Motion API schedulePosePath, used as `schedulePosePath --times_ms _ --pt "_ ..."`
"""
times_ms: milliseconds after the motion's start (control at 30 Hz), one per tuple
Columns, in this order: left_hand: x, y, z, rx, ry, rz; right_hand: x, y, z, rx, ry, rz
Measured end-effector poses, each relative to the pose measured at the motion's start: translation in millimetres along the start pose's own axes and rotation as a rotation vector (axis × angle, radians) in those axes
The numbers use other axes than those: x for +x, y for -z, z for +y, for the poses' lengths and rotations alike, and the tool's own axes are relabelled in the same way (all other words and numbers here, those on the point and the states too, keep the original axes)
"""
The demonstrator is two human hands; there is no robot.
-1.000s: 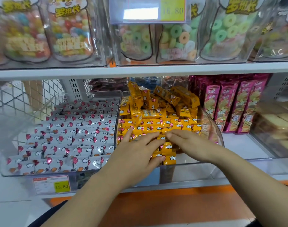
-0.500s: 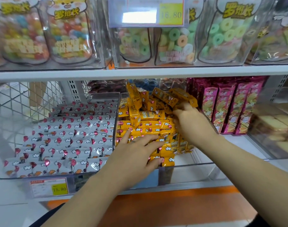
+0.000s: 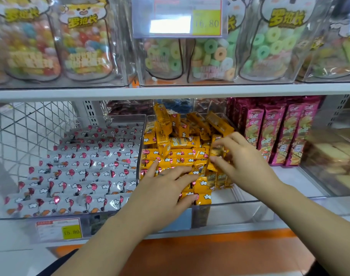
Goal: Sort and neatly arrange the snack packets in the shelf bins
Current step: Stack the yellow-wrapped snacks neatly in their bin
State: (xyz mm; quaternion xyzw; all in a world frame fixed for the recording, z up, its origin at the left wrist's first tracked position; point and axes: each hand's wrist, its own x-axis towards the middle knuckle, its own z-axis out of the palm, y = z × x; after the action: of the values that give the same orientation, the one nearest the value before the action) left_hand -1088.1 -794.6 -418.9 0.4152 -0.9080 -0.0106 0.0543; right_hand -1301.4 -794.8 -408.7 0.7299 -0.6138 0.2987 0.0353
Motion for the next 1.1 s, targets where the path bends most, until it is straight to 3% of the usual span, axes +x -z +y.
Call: schedulePosePath --times_ms 133,267,500,700,833,1100 --pt "0.8 0.4 -0.1 -0.005 0.002 -0.006 24.8 -1.6 0.4 0.029 -0.188 -0.112" --pt "1.0 1.2 -0.3 0.002 -0.002 -0.008 36.3 -1.9 -0.8 0.038 -0.236 -0.254" --pt "0.3 -0.7 -0.7 0.010 -0.003 -0.006 32.6 8.0 -1.6 -0.008 -0.195 -0.291" --pt "0.3 0.7 0.4 0.007 0.000 0.001 9.4 28.0 -6.5 -0.033 0.000 -0.361" --pt "1.6 -2.8 -0.8 0.005 -0.003 0.015 -15.6 29.7 -10.4 0.041 -0.002 -0.557" --pt "4.2 -7.0 4.7 -0.094 -0.075 0.095 -23.4 15.6 -5.8 0.200 -0.047 -0.631"
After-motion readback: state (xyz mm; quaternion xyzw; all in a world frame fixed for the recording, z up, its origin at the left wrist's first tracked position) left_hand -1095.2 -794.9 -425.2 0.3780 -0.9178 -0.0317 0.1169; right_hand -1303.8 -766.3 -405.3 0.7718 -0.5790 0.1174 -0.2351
